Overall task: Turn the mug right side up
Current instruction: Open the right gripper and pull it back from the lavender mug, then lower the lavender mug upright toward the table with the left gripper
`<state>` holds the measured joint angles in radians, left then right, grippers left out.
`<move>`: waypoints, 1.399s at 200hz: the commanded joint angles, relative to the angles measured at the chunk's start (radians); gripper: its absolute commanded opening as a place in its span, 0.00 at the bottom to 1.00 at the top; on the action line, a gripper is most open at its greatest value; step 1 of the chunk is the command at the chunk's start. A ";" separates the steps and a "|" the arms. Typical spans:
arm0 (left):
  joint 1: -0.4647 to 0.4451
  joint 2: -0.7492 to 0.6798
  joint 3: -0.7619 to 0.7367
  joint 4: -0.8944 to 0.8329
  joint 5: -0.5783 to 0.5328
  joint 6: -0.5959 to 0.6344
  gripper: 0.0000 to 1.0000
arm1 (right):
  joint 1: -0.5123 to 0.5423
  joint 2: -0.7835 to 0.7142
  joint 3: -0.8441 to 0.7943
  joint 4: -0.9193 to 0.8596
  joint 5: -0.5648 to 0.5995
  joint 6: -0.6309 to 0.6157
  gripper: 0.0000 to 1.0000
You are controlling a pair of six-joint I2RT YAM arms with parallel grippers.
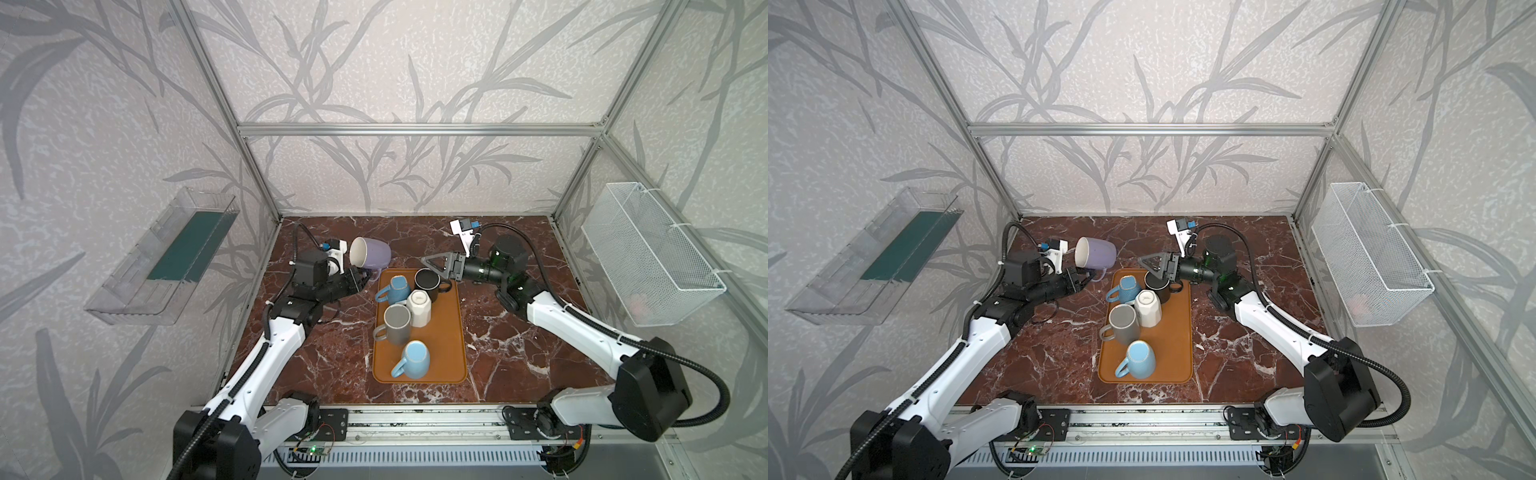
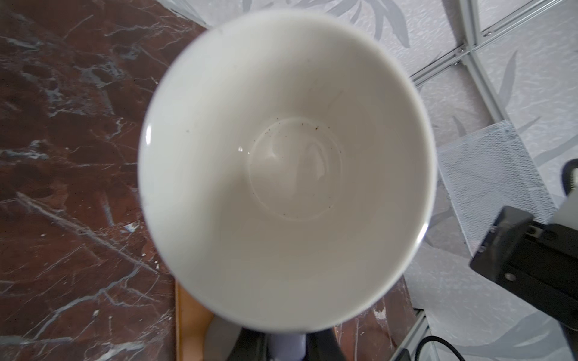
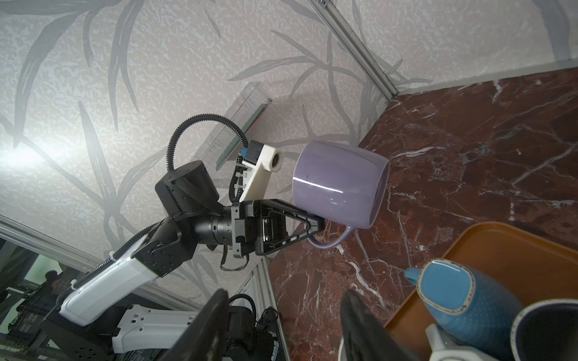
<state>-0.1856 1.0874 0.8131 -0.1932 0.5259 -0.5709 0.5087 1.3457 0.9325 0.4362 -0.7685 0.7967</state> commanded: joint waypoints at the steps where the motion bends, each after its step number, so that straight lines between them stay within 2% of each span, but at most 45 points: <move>1: 0.019 0.015 0.062 0.023 -0.033 0.080 0.00 | -0.018 -0.075 -0.033 -0.064 0.003 -0.038 0.58; 26: 0.030 0.063 0.084 -0.012 -0.078 0.125 0.00 | -0.040 -0.129 -0.080 -0.092 0.005 -0.041 0.59; 87: 0.033 0.218 0.183 -0.108 -0.287 0.206 0.00 | -0.077 -0.211 -0.132 -0.167 0.005 -0.059 0.59; 192: 0.044 0.445 0.355 -0.172 -0.349 0.310 0.00 | -0.104 -0.280 -0.125 -0.370 0.040 -0.154 0.58; 204: 0.046 0.465 0.378 -0.191 -0.368 0.329 0.00 | -0.106 -0.285 -0.128 -0.387 0.044 -0.190 0.58; 280: 0.046 0.588 0.523 -0.325 -0.502 0.425 0.00 | -0.119 -0.296 -0.136 -0.419 0.052 -0.212 0.58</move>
<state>-0.1429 1.6630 1.2663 -0.4931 0.0963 -0.2028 0.3969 1.0763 0.8028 0.0273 -0.7212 0.6083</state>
